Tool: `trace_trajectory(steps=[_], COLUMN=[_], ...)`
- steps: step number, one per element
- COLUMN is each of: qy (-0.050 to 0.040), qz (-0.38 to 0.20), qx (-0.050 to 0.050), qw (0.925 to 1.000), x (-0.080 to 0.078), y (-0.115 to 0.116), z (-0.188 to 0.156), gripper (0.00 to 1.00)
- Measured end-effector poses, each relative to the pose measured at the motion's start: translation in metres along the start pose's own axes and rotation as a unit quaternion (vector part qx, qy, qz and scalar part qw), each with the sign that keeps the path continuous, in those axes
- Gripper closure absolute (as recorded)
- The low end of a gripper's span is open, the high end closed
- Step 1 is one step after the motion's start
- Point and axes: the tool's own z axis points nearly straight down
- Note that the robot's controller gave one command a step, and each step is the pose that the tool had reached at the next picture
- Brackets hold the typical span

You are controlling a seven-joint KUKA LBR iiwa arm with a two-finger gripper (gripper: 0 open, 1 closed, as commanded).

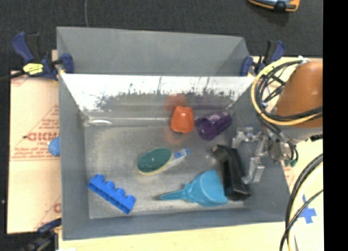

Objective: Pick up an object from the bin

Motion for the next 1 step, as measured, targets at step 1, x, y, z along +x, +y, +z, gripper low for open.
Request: trace_trajectory(steps=[1], qy=[-0.0035], qz=[-0.002], qx=[0.001], qw=[1.0], x=[-0.002], y=[0.0005], z=[-0.0035], gripper=[0.0])
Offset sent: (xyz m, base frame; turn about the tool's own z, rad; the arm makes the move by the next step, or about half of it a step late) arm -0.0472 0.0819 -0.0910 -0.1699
